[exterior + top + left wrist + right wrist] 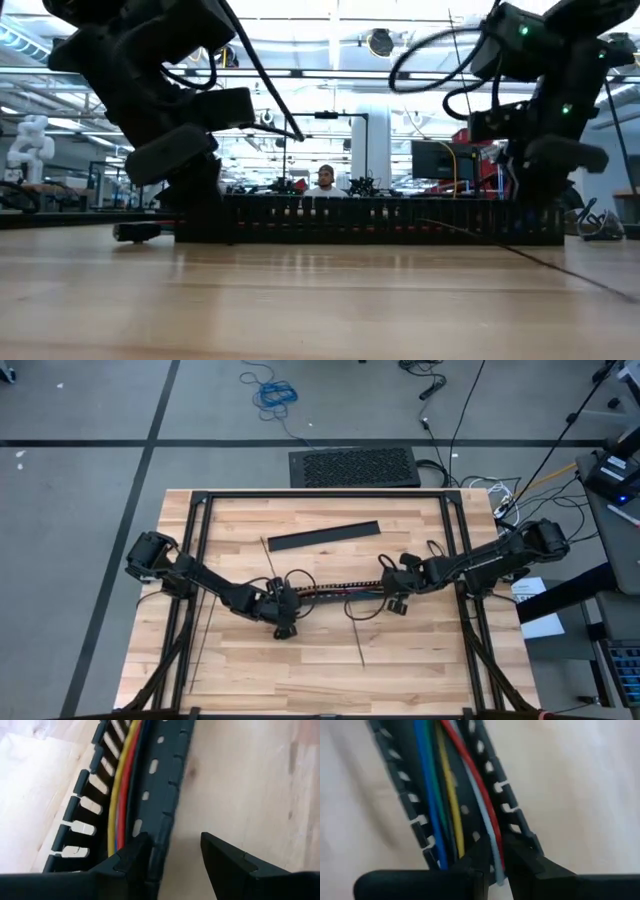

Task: Ziptie cables
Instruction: Put the ziptied cables into the black cable duct

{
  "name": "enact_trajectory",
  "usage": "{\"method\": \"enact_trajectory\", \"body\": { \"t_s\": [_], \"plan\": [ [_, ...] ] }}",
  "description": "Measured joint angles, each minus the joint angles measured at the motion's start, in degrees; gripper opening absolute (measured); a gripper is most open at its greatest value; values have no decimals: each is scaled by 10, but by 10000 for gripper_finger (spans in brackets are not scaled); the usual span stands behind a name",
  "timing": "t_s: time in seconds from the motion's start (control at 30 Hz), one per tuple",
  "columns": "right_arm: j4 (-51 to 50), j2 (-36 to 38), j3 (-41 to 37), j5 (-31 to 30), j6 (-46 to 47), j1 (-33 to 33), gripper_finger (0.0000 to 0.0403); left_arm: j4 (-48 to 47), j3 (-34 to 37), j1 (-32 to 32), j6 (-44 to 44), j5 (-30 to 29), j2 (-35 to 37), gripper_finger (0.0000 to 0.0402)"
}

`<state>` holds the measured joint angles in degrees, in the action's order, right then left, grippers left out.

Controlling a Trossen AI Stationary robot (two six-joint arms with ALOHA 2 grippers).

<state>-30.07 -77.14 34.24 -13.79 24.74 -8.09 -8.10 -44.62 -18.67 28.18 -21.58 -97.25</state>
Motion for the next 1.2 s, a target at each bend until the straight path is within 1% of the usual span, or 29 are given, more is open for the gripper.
{"method": "enact_trajectory", "body": {
  "t_s": [0.03,0.1,0.17,0.27,0.33,0.47,0.53,0.57,0.67,0.73,0.8,0.9,0.93,1.0,1.1,1.2],
  "plan": [
    [3,0,4,10,1,-6,43,-7,0,-1,1,-1,0,180],
    [8,0,19,9,0,-18,43,-15,-1,-6,11,-10,0,180],
    [19,0,39,5,-12,-30,43,-18,-1,-16,15,-35,0,180],
    [22,0,78,-18,-41,-49,46,-11,0,-35,27,-75,9,180],
    [20,0,107,-40,-63,-64,54,-10,0,-45,33,-88,23,180],
    [-39,0,160,-114,-89,-87,75,-1,0,-74,43,-135,60,180],
    [-91,0,176,-146,-70,-89,82,15,0,-86,34,-166,81,180],
    [-123,0,179,-149,-55,-86,83,28,0,-89,23,-174,91,180],
    [-192,0,166,-135,-15,-70,76,92,0,-89,-28,-176,107,180],
    [-200,0,147,-114,-5,-65,65,129,-2,-88,-65,-176,112,180],
    [-162,0,129,-90,-15,-65,51,142,-13,-87,-93,-176,112,180],
    [-49,0,98,-39,-52,-56,31,136,-33,-87,-113,-183,112,180],
    [-27,0,91,-30,-68,-50,25,136,-38,-87,-120,-184,115,180],
    [-16,0,82,-34,-104,-40,18,133,-44,-92,-125,-185,129,180],
    [-26,3,84,-43,-138,-35,27,115,-47,-107,-123,-193,165,180],
    [-19,5,98,-40,-169,-36,58,60,-47,-120,-104,-226,194,180]
  ]
}}
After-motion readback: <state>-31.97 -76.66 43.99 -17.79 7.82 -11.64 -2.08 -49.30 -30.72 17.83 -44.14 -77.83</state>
